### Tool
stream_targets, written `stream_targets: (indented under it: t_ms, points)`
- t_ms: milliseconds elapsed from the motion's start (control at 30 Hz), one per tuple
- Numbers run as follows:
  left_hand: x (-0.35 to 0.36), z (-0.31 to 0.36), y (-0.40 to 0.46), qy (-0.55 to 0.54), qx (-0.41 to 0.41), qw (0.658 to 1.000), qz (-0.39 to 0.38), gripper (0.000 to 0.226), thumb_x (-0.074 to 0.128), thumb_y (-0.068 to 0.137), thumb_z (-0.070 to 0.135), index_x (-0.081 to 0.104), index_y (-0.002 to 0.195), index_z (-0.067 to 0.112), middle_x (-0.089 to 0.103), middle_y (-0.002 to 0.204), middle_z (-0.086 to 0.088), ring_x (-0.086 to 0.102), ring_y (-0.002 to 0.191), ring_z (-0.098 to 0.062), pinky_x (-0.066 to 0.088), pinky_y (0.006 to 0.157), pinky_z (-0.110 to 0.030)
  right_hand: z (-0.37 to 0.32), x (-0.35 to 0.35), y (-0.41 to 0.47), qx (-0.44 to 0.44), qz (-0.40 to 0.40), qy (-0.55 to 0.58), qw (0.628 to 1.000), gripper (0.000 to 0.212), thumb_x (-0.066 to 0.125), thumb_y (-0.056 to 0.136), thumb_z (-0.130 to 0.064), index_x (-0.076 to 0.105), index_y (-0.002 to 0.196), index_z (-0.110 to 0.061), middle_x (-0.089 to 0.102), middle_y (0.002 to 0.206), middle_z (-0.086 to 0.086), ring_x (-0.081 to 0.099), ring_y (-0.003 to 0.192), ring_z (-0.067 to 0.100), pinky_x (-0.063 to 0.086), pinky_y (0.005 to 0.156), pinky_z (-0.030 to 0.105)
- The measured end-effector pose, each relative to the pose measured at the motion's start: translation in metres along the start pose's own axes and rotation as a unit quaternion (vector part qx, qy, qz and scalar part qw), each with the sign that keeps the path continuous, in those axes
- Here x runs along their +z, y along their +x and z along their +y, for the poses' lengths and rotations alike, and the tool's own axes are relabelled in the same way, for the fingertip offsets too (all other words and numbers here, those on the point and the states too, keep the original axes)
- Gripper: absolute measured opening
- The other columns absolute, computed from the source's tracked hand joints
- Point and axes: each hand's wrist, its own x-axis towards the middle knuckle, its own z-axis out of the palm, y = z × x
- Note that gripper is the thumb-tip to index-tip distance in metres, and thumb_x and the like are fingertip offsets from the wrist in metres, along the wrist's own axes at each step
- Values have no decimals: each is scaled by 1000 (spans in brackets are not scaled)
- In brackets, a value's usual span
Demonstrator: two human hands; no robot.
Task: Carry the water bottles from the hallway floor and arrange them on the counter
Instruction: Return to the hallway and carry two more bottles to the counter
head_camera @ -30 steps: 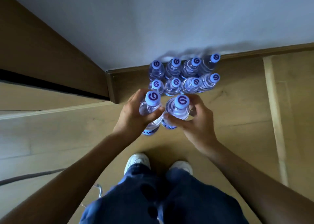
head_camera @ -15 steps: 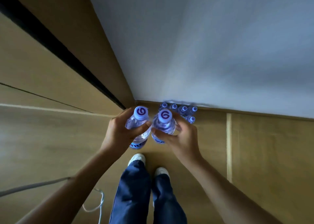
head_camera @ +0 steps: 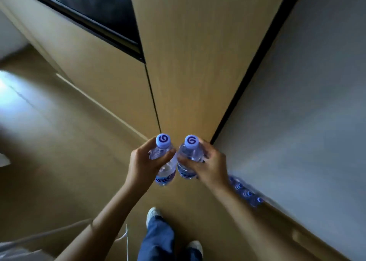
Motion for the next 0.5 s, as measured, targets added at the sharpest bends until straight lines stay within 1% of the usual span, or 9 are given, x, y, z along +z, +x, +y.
stream_targets:
  t_ms: [67, 100, 167, 233, 300, 367, 433, 500]
  points:
    - [-40, 3, -1, 0, 15, 998, 53, 26, 76, 71, 32, 68, 89, 49, 72, 82, 17, 63, 75, 5, 52, 69, -19, -24, 33, 10, -10, -41, 1, 999, 40, 89, 70, -28, 71, 105, -19, 76, 92, -6, 72, 87, 8, 56, 76, 23]
    - [-57, 5, -1, 2, 17, 997, 74, 26, 76, 73, 30, 67, 88, 49, 71, 80, 18, 61, 72, 8, 49, 67, -15, -35, 47, 14, -13, -59, -2, 998, 40, 89, 70, -26, 72, 105, -17, 76, 91, -5, 72, 86, 8, 55, 74, 22]
    - [-98, 5, 3, 7, 15, 993, 120, 26, 76, 74, 26, 67, 85, 49, 71, 77, 19, 59, 69, 10, 46, 64, -10, -59, 86, 24, -20, -100, -7, 995, 49, 90, 68, -27, 71, 112, -15, 76, 95, -6, 72, 88, 5, 56, 76, 21]
    - [-141, 2, 8, 8, 11, 988, 153, 24, 78, 76, 24, 68, 84, 44, 71, 76, 17, 60, 68, 9, 45, 62, -8, -80, 129, 35, -24, -130, -15, 991, 59, 91, 67, -27, 69, 120, -13, 76, 100, -7, 71, 92, 3, 57, 82, 23]
    - [-182, -2, 16, 4, 1, 984, 178, 14, 78, 74, 31, 69, 83, 37, 70, 74, 15, 59, 68, 7, 46, 63, -11, -100, 172, 49, -27, -157, -22, 987, 64, 92, 65, -26, 68, 122, -13, 76, 103, -7, 71, 95, 4, 58, 87, 30]
    - [-230, -9, 26, 4, 0, 980, 199, 12, 76, 73, 37, 68, 83, 34, 69, 74, 14, 59, 68, 4, 46, 64, -12, -120, 220, 66, -30, -189, -33, 981, 69, 93, 62, -27, 67, 124, -14, 76, 103, -8, 71, 94, 3, 58, 89, 32]
    - [-275, -12, 37, 21, 3, 978, 210, 12, 75, 75, 34, 68, 84, 33, 70, 75, 14, 60, 68, 4, 46, 64, -12, -142, 264, 83, -33, -217, -39, 975, 75, 94, 60, -28, 65, 127, -13, 75, 105, -6, 71, 95, 3, 57, 91, 33]
    - [-324, -13, 48, 32, 2, 975, 219, 12, 76, 78, 30, 68, 86, 32, 70, 77, 14, 61, 69, 5, 46, 65, -11, -168, 311, 98, -36, -241, -43, 969, 74, 94, 60, -26, 65, 127, -13, 76, 104, -5, 71, 96, 5, 57, 92, 35]
